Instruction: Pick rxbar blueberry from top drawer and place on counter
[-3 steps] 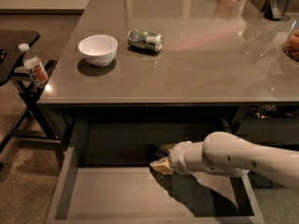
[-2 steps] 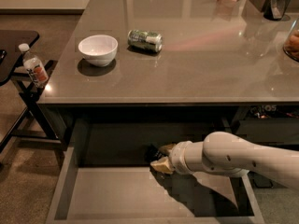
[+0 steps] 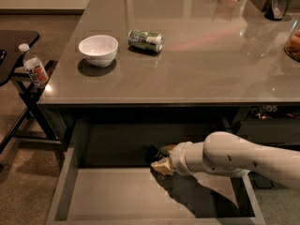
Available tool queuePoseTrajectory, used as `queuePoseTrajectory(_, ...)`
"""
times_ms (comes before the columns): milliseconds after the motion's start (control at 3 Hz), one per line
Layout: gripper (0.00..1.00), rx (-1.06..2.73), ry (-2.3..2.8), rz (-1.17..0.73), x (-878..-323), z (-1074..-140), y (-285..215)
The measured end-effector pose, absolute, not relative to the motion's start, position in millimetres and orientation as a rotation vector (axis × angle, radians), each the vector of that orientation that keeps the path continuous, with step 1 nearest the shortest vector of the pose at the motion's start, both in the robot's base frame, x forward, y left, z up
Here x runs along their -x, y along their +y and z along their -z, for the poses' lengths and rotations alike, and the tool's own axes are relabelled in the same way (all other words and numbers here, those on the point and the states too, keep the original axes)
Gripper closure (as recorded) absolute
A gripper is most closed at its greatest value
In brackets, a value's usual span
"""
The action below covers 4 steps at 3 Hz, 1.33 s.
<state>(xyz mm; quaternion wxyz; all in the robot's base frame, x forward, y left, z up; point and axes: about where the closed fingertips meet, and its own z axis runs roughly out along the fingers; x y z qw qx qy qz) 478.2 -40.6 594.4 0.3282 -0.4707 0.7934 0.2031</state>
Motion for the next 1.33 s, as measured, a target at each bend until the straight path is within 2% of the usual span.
queuePoseTrajectory(333,1.00,1.277,2.068,-0.526,-477,-609,-43)
queuePoseTrajectory(1333,1.00,1.377,1.831,-0.376,-457,-767,-80)
